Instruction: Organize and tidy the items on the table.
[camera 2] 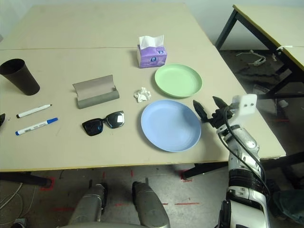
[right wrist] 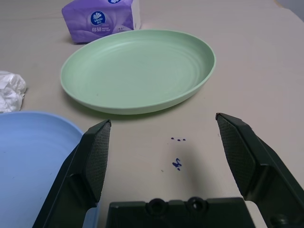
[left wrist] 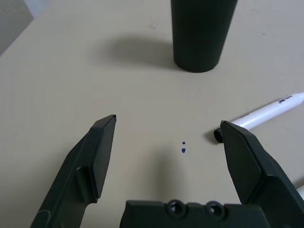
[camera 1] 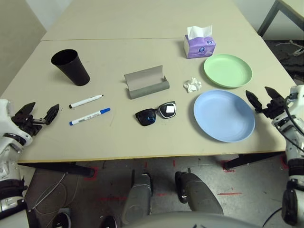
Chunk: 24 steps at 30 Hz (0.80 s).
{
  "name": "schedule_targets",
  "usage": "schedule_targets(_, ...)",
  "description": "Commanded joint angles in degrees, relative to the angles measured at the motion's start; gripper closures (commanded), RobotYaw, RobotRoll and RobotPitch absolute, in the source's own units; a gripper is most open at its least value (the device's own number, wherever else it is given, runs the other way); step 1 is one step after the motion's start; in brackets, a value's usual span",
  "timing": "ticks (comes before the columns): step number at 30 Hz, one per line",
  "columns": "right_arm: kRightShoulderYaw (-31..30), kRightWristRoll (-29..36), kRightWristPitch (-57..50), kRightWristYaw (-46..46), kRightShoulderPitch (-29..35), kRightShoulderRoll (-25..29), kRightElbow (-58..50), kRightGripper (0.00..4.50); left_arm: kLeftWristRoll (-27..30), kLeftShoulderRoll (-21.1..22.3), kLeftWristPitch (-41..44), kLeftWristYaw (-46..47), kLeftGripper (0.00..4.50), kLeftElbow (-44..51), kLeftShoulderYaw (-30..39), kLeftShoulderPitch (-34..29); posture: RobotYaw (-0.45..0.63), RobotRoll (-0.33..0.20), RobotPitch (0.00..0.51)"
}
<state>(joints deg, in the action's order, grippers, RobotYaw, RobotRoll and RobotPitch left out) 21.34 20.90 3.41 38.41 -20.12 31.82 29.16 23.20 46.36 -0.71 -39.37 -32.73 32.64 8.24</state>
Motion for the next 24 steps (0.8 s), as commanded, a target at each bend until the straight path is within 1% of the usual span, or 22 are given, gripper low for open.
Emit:
schedule_targets(1,0.6,0.5,-0.5,-0.4,0.4,0.3,-0.6,0.0,0.4,-0.1,0.9,0.4,0.04,0.9,0.7,-0.9,-0.11,0.0,0.225)
schedule_targets(10,0.1,0.0,0.2,0.2,-1.3,0.6,1.7,0.0,0.5,-0.7,1.9,1.3,0.04,2.7,0.7,-0.7,-0.12,0.0,0.218)
schedule_targets(13,0.1,-0.2,0.2,0.6,-2.2,1.4,2.7,0.0,0.7,-1.2,2.1,1.7,0.04,3.5,0.8,-0.9,-0.12,0.0,0.209)
schedule_targets(20,0.1,-0.7,1.0,0.5,-3.1,1.8,4.4,0.0,2.0,-3.4,1.8,2.8,0.04,5.6,2.2,-2.5,-0.13,0.0,0.205)
schedule_targets(24,0.1,-0.7,0.9,0.7,-3.3,2.1,4.9,0.0,3.1,-4.0,2.1,3.2,0.04,6.2,2.9,-2.3,-0.14,0.0,0.213)
